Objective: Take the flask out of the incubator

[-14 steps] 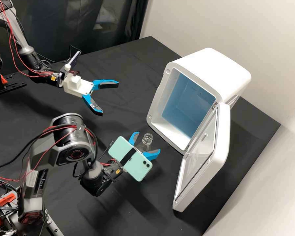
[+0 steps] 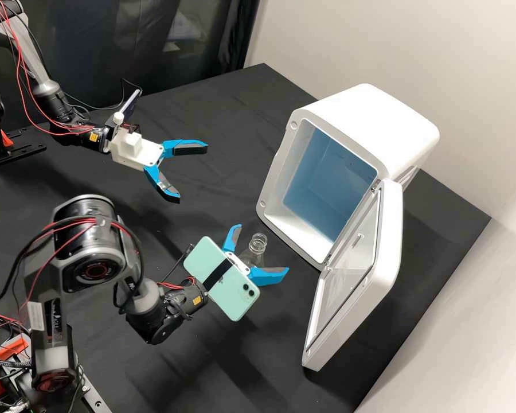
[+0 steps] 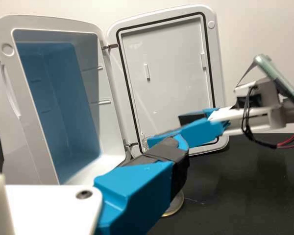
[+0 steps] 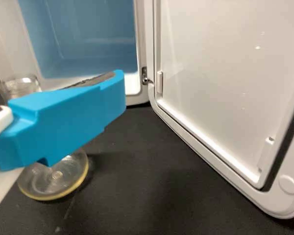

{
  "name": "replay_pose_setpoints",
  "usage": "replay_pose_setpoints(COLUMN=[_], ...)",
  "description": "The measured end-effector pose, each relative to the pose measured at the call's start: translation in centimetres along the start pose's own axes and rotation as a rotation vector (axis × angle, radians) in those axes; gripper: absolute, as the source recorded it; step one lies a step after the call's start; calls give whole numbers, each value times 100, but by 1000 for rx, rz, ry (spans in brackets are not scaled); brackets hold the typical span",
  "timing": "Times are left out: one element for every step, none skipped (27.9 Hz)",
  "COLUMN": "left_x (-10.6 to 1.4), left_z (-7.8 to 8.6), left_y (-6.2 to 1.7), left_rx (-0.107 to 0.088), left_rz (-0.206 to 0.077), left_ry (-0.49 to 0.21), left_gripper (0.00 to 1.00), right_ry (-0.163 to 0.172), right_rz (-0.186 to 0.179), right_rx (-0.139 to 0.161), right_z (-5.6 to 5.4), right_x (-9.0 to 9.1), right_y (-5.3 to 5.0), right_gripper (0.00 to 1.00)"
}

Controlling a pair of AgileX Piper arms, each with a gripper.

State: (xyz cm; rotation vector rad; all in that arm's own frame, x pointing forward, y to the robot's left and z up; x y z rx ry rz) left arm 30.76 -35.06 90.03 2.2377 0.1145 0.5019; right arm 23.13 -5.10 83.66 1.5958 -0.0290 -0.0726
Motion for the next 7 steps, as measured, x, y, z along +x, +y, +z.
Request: replay_pose_setpoints(left_x=[0, 0, 0, 0, 0, 0, 0], left_z=[0, 0, 0, 0, 0, 0, 0], left_y=[0, 0, 0, 0, 0, 0, 0], left_rx=[0, 0, 0, 0, 0, 0, 0], left_rz=[0, 0, 0, 0, 0, 0, 0], left_ry=[0, 0, 0, 0, 0, 0, 0], left_gripper=[100, 100, 100, 100, 100, 100, 100], right_ry=[1, 1, 4, 5, 9, 11, 16], right_rz=[12, 17, 25, 32, 39, 46, 51], right_rx=[26, 48, 79, 95, 120, 137, 148], right_z=[-7, -9, -16, -16, -22, -23, -28], right_x=[-26, -39, -67, -82, -95, -107, -118], right_y=[29, 41, 66, 86, 109, 131, 150], right_gripper=[100, 100, 100, 100, 100, 100, 100])
